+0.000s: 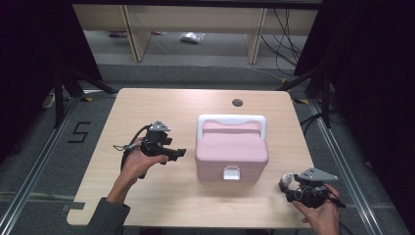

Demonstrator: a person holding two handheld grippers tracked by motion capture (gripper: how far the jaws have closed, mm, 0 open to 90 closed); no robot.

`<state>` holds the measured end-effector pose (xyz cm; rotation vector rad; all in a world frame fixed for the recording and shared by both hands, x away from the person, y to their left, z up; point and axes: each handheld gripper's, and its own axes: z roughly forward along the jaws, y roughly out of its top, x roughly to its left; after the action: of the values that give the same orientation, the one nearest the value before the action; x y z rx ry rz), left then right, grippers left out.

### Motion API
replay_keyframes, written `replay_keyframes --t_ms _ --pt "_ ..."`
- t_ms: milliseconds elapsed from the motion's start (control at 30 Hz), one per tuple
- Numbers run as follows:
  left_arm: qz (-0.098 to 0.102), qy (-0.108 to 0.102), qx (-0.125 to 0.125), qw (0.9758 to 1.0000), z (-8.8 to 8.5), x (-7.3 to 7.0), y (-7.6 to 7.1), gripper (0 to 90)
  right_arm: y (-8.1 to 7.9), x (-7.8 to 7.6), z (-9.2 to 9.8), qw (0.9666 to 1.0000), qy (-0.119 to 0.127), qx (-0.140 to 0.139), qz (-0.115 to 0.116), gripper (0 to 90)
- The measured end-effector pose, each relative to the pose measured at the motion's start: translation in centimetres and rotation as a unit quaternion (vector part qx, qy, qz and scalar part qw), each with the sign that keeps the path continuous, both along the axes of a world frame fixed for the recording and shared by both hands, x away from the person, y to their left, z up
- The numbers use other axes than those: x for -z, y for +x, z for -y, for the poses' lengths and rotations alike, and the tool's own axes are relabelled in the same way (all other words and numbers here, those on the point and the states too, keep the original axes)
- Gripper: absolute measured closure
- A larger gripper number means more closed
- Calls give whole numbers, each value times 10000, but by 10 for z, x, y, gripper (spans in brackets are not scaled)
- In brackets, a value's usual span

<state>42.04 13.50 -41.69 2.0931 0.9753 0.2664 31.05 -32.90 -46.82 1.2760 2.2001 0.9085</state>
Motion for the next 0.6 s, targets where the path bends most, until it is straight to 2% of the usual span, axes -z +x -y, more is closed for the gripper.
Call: replay_keyframes --t_ms 33,67,100,133,167,200,267,300,333,467,500,567,600 --pt "18 41 72 10000 0 -1 0 273 -1 0 -1 10000 -5 63 -56 338" --pt "68 106 64 9999 1 -1 0 270 0 1 0 9999 -89 -6 59 334" --pt "89 146 95 9998 2 -2 -1 268 -1 0 -1 10000 -44 22 -43 333" --pt "66 161 127 9998 3 -2 -1 266 -2 2 -2 10000 25 91 0 333" --pt "54 146 142 9998 3 -3 -2 265 -3 0 -2 9998 83 105 -134 332" --pt "71 122 83 9999 4 -4 -2 265 -4 -1 -2 9998 93 143 -127 332" --pt "75 98 142 9998 4 -6 -2 265 -5 -1 -2 9997 147 180 -103 327" --pt "97 116 151 9998 3 -7 -2 264 -5 -3 0 9998 111 121 -69 326" --pt "100 88 152 9998 3 -8 -2 263 -3 -3 3 9999 88 -26 78 326" --pt "160 45 147 9998 3 -15 0 258 -6 -10 5 9992 387 111 7 307" --pt "167 40 103 9998 4 -16 0 257 -7 -12 5 9993 353 118 65 306" --pt "190 30 146 9997 5 -18 -1 255 -8 -15 4 9988 477 57 60 305" --pt "208 42 179 9996 6 -18 -2 253 -8 -18 5 9990 420 10 138 303"
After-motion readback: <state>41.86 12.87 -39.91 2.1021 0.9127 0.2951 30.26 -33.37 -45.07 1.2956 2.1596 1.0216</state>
